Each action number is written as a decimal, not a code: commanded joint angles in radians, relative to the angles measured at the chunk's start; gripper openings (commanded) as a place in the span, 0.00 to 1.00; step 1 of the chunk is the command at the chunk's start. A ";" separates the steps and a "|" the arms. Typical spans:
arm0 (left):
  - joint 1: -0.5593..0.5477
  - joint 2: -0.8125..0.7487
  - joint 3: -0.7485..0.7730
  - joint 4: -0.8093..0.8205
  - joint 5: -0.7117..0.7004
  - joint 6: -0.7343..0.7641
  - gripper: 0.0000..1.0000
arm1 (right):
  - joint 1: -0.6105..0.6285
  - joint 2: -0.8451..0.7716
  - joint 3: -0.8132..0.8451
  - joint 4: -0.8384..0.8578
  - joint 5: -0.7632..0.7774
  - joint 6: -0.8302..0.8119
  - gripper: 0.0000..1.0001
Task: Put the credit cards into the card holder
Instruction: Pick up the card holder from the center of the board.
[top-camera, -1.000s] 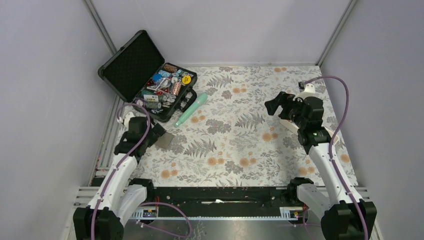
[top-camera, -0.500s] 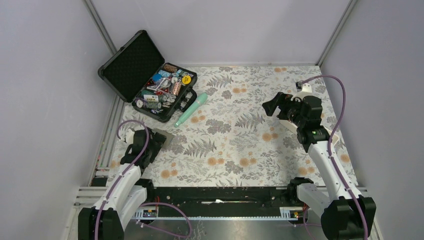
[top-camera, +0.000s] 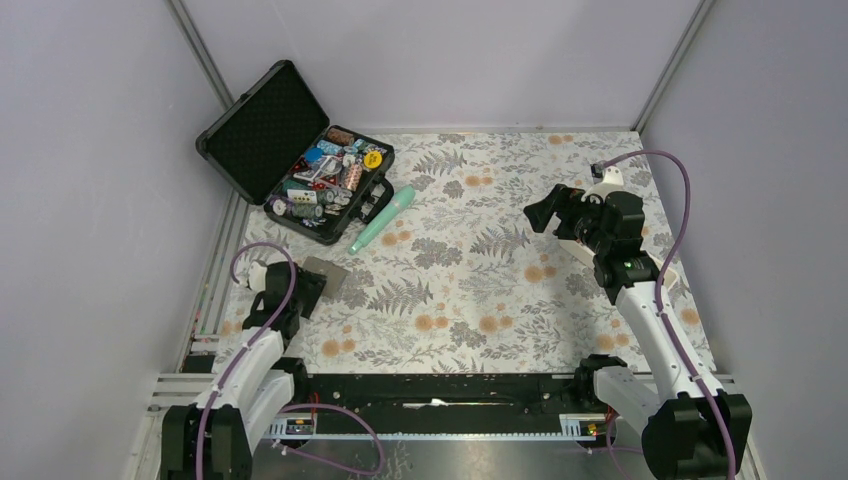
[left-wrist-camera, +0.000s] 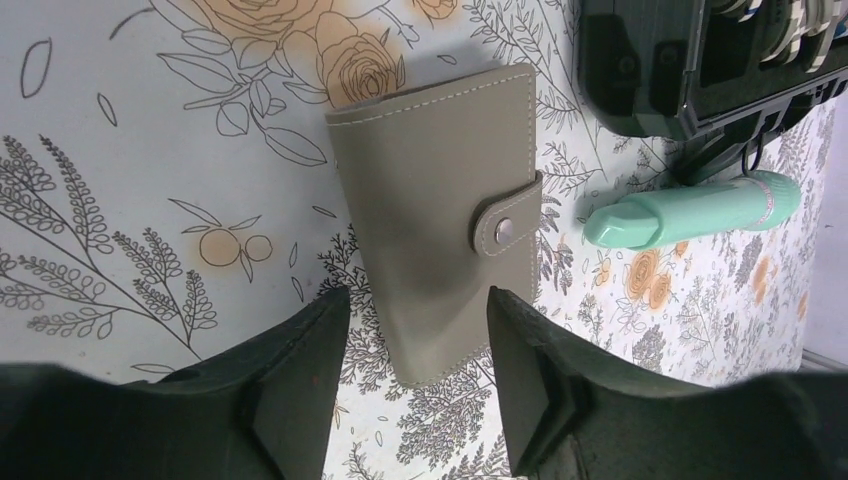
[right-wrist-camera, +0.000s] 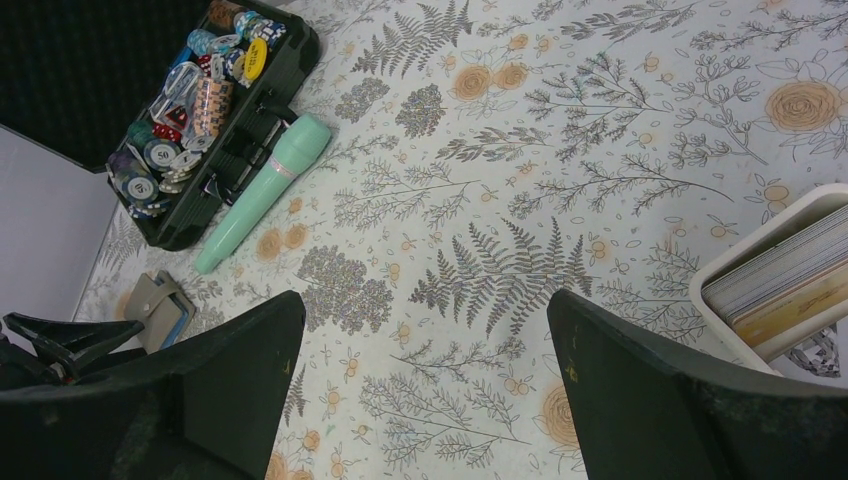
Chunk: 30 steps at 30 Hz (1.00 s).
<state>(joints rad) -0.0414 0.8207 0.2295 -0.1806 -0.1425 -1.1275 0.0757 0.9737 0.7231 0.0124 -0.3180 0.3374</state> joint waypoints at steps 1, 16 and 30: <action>0.011 0.015 -0.034 0.039 0.006 0.014 0.54 | -0.004 -0.012 0.018 0.024 -0.025 -0.012 0.99; 0.014 0.119 0.027 0.054 0.034 0.175 0.14 | -0.002 -0.003 0.029 0.018 -0.049 -0.010 0.99; -0.065 0.166 0.056 0.100 0.128 0.287 0.00 | 0.019 0.048 0.052 0.031 -0.189 -0.008 0.99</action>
<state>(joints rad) -0.0563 0.9939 0.2672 -0.0574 -0.0402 -0.9039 0.0765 1.0119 0.7246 0.0120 -0.4366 0.3374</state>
